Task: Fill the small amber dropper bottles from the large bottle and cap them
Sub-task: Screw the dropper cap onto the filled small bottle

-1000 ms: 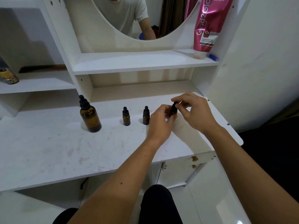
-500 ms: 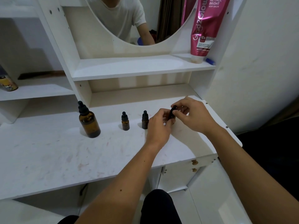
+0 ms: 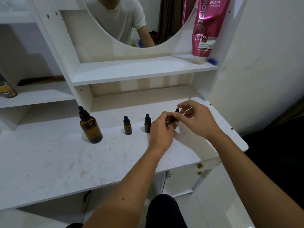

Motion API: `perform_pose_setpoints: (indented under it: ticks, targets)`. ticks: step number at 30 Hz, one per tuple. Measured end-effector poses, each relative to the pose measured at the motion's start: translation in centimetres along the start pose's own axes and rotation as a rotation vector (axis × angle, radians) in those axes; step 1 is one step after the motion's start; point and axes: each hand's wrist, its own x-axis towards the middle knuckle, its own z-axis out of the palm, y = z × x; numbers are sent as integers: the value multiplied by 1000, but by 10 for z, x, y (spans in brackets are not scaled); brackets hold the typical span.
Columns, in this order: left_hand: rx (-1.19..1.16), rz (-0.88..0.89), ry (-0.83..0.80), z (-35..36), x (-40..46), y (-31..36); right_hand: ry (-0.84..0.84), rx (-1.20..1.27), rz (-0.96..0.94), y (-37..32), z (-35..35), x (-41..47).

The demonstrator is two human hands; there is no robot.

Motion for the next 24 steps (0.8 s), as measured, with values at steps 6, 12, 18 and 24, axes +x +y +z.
perform_pose_setpoints:
  ticks: [6, 12, 18, 24]
  targets:
    - [-12, 3, -1, 1, 1, -1, -6, 30, 33, 7, 4, -2]
    - [9, 12, 2, 0, 1, 1, 16, 39, -3, 8, 10, -5]
    - [24, 17, 8, 0, 0, 2, 7, 130, 16, 8, 14, -9]
    - [29, 19, 7, 0, -1, 2, 7, 203, 41, 9, 16, -10]
